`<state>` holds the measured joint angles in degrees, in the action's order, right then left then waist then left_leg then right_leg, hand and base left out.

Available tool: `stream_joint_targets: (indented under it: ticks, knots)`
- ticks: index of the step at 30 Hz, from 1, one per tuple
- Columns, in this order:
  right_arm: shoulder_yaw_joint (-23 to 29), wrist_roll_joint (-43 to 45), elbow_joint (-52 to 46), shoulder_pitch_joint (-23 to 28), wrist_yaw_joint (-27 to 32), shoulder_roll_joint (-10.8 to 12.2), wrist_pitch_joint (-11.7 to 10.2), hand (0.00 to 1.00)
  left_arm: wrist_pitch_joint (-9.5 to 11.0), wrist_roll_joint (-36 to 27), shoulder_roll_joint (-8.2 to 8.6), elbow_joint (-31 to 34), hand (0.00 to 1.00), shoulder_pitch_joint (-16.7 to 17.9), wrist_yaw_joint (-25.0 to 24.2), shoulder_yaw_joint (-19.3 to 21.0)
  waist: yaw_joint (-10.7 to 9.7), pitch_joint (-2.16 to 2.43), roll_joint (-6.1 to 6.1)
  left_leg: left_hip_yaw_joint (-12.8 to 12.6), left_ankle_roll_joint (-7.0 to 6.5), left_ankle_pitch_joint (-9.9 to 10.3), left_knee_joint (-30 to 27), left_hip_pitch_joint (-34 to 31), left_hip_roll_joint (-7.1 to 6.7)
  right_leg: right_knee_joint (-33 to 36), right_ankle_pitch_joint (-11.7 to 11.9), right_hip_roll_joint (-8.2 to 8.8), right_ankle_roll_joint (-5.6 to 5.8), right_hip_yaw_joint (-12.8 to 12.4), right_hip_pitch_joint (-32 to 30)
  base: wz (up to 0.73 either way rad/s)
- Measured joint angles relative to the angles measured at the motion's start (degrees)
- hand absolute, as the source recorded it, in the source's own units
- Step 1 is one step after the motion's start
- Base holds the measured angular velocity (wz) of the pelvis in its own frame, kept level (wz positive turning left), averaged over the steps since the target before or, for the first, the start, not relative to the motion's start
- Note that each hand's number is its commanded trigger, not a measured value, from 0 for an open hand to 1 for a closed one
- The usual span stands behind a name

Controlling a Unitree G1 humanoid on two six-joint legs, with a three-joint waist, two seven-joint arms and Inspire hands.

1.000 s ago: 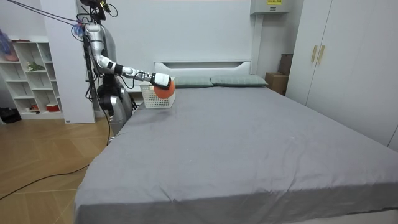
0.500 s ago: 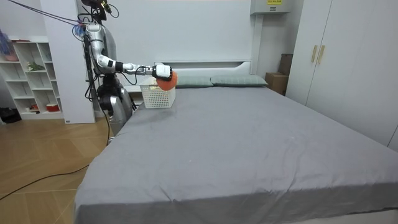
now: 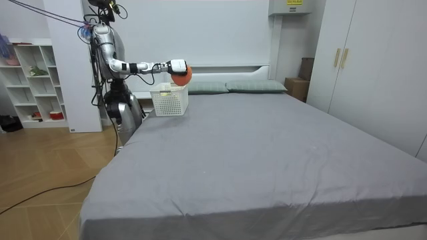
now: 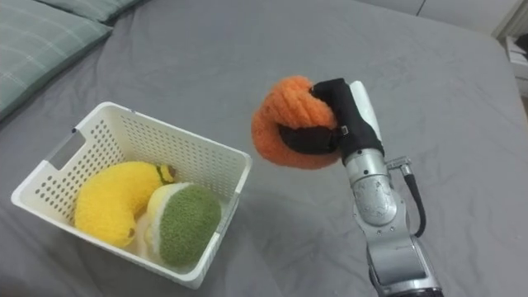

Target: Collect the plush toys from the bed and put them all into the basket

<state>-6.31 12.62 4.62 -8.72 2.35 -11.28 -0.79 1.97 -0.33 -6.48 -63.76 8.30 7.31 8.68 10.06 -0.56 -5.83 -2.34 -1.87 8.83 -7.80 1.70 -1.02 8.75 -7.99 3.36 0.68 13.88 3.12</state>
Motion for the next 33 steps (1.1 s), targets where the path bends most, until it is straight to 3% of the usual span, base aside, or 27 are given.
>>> stream_joint_targets:
  ticks: [7, 21, 22, 25, 33]
  knots:
    - [-4.8, 1.5, -2.5, -2.6, -0.7, 0.0, 2.2, 1.0, -0.5, 0.0, -1.06, 0.0, 0.0, -1.0, 0.0, -1.6, 1.9, -0.2, -1.43, 0.2, 0.01, 0.0, 0.1, -0.1, 0.02, -0.1, 0.0, 0.0, 0.0, 0.5, -0.2, 0.0]
    - [-12.6, 3.4, -0.5, -8.8, -4.4, 0.1, 2.5, 1.0, -1.9, 1.1, -0.73, -0.2, 0.0, -3.8, -1.6, -2.2, 7.5, -0.48, -1.5, 1.2, 0.01, 0.0, 0.0, -0.5, -0.12, -0.1, 0.0, 0.03, 0.0, 0.8, -0.1, 0.02]
    - [-12.9, 3.4, -0.5, -8.8, -4.9, 0.2, 3.1, 0.71, -1.9, 1.1, -0.74, -0.3, 0.0, -3.8, -1.7, -2.2, 7.7, -0.42, -1.62, 1.4, 0.01, 0.0, 0.0, -0.5, -0.15, -0.1, 0.0, 0.07, 0.01, 1.1, -0.1, 0.05]
    - [-13.9, 3.4, -0.5, -9.4, -5.3, 0.2, 4.2, 0.02, -2.4, 1.0, -0.85, -0.2, 0.0, -3.8, -1.7, -2.2, 7.8, -0.45, -1.84, 1.9, -0.01, 0.0, -0.2, -0.6, -0.28, -0.1, 0.0, 0.22, 0.01, 2.0, -0.1, 0.09]
    - [-15.1, 3.4, -0.5, -10.1, -5.6, 0.1, 4.6, 0.0, -3.0, 1.0, -1.17, -0.2, 0.0, -4.1, -1.6, -2.5, 7.8, -0.62, -2.29, 2.5, -0.02, 0.0, -0.6, -1.3, -0.44, -0.1, 0.0, 0.33, 0.03, 2.2, -0.1, 0.03]
